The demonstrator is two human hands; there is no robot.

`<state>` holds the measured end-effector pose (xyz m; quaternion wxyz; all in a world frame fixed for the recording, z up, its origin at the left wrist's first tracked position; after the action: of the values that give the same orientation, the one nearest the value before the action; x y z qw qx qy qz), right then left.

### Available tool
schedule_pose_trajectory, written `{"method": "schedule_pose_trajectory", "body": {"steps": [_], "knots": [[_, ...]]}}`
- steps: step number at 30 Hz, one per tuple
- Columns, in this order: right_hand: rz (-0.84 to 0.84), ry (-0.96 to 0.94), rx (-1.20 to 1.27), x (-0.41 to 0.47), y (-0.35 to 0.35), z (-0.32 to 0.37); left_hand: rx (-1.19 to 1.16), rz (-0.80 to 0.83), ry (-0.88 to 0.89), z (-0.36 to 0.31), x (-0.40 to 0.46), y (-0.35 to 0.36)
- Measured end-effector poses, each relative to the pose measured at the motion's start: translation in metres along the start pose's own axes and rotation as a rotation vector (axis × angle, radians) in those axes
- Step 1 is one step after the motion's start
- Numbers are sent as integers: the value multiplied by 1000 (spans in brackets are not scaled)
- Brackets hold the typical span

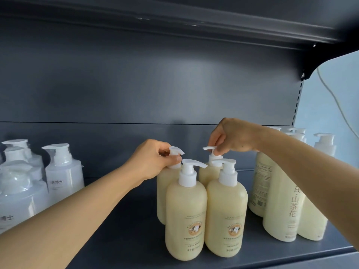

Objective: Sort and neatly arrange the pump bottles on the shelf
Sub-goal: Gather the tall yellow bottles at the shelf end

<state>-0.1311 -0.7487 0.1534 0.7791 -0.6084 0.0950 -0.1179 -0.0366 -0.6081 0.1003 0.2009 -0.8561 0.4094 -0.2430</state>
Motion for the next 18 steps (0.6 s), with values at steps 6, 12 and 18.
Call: {"method": "schedule_pose_trajectory", "body": {"steps": [6,12,18], "knots": [[8,-9,14,-5,0,2,-11,22,3,-3,5,7],[11,-13,60,-4,4,2,20,41,-42,-14,3,4],[56,8,166,-3,7,-11,249,185,-137,-35,1,5]]}}
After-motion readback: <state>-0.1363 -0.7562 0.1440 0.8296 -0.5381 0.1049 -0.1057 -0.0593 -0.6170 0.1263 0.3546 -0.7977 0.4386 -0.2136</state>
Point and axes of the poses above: each hand's wrist, its own x-axis towards the middle knuckle, its own y-axis out of the palm, z = x × y, the point moved 9 cm from there along x, towards the middle knuckle, and after that the axes turned 9 degrees about z, right-handed, at the moved point
